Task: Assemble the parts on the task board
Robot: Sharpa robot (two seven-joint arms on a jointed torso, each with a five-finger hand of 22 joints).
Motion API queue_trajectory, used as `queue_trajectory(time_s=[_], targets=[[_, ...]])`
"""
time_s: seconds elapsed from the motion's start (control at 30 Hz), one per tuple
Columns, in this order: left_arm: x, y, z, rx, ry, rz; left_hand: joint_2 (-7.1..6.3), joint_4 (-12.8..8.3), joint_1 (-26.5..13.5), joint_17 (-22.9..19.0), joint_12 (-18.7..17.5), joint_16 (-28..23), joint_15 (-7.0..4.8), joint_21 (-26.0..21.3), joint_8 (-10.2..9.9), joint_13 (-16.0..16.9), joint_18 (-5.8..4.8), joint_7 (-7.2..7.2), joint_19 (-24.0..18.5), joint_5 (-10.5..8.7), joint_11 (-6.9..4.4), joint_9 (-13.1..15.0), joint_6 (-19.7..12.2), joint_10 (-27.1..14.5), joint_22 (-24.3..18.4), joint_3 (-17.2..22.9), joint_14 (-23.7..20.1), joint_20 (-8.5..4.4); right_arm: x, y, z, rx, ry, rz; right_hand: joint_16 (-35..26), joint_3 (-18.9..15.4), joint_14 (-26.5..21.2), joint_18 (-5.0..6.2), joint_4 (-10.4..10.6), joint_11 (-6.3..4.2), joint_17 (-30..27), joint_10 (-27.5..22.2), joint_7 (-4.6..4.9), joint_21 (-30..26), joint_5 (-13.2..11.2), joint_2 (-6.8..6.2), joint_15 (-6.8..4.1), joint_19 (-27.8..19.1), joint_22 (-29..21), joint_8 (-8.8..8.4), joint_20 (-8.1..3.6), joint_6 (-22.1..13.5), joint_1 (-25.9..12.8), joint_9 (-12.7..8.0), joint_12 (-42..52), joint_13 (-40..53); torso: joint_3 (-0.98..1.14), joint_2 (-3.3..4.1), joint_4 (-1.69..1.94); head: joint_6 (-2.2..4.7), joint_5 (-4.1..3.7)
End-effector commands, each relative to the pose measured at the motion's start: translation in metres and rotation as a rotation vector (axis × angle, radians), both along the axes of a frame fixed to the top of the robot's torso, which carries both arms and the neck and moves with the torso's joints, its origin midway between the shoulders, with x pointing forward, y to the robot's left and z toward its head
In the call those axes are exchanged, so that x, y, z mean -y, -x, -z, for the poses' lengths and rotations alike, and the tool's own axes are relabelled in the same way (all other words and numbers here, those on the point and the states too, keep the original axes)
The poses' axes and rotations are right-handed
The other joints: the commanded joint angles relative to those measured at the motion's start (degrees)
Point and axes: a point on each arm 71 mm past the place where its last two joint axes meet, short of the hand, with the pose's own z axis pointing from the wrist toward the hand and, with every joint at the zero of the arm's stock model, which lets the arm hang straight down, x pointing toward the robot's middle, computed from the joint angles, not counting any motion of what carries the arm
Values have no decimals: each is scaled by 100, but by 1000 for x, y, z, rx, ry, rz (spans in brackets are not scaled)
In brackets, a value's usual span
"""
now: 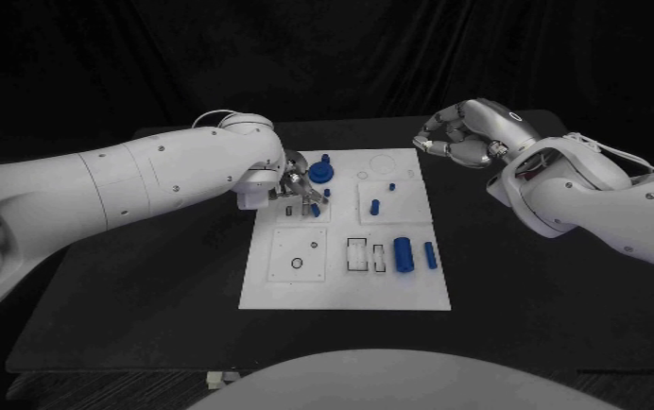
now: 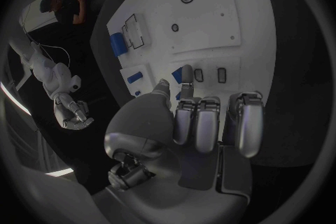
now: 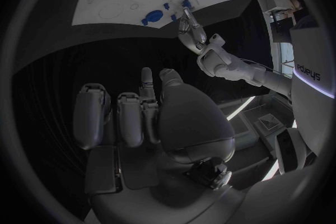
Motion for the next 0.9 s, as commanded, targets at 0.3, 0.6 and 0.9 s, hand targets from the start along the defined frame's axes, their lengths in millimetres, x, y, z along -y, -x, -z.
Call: queue_trajectory(time_s=[0.3, 0.6, 0.9], targets=[[1, 0, 3, -16, -3, 12, -14, -10, 35, 1509, 20, 38, 19, -43, -26, 1507, 4, -1, -19, 27, 15, 14, 58, 600, 805, 37, 584, -3, 1, 0, 1, 1, 0, 3, -3, 37, 398, 79, -3, 17, 169, 385, 15, -12, 37, 11, -18, 110, 1109, -33, 48, 18, 59, -10, -24, 1027, 0, -3, -3, -1, -28], [1, 0, 5, -20, -2, 15, -3, -53, 65, 1509, 20, 38, 8, -64, -78, 1507, 12, -8, -43, 77, 5, 33, 67, 600, 781, 94, 584, -12, 2, 0, 1, -3, 1, 5, -3, 37, 398, 79, -3, 17, 169, 385, 15, -12, 37, 11, -18, 110, 1109, -33, 48, 18, 59, -10, -24, 1027, 3, -5, -2, -1, -48], [0, -1, 6, -24, -3, 15, -19, -177, 142, 1509, 20, 38, 0, -92, -195, 1507, 18, -14, -62, 270, -2, 78, 82, 600, 764, 228, 584, -24, 3, -1, 1, -15, -12, 11, -5, 41, 397, 79, 1, 18, 165, 373, 16, -12, 38, 9, -17, 111, 1109, -34, 48, 29, 61, -12, -35, 1005, 0, -7, -4, -1, -60]])
